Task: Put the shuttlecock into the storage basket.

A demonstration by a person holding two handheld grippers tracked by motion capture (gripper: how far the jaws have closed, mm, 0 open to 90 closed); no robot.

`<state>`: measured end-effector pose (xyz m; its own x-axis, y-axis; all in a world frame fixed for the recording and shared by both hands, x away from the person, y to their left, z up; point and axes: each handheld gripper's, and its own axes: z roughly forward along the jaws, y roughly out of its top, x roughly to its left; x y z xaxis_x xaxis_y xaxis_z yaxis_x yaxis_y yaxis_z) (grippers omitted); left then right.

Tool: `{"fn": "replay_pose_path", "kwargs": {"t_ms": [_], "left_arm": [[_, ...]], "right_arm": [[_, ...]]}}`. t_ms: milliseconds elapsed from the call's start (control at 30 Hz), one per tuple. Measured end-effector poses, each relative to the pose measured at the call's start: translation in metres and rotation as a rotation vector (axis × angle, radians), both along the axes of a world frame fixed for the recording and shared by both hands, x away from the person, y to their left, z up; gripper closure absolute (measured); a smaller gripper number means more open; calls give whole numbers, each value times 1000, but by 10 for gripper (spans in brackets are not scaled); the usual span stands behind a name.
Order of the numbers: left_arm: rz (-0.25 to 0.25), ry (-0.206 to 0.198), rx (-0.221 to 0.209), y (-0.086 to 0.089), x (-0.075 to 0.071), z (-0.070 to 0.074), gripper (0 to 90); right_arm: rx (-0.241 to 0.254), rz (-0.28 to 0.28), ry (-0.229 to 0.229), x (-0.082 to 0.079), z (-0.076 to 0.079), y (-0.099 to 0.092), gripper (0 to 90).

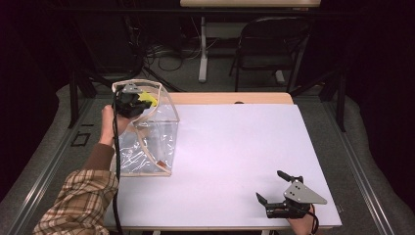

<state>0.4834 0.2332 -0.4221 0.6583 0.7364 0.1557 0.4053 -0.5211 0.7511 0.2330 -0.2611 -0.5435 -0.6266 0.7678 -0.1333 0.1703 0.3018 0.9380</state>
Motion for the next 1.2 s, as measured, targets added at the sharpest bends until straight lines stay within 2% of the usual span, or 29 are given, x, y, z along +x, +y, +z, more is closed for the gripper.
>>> {"fn": "replay_pose_path", "kwargs": {"t_ms": [867, 933, 967, 1100, 1133, 1167, 1200], "left_arm": [[-9, 59, 13, 0, 11, -10, 854], [0, 54, 0, 1, 11, -10, 719], [13, 40, -7, 2, 11, -9, 719], [62, -10, -54, 9, 8, -5, 461], [77, -28, -63, 12, 7, -3, 461], [93, -46, -74, 14, 5, -1, 379], [101, -59, -87, 16, 3, 1, 379]], "right_arm": [[-1, 1, 1, 0, 0, 0, 9], [-1, 1, 0, 0, 0, 0, 9], [-1, 1, 1, 0, 0, 0, 9], [-3, 0, 1, 0, 0, 0, 9], [-3, 0, 1, 0, 0, 0, 9], [-2, 0, 1, 0, 0, 0, 9], [-2, 0, 1, 0, 0, 0, 9]]}}
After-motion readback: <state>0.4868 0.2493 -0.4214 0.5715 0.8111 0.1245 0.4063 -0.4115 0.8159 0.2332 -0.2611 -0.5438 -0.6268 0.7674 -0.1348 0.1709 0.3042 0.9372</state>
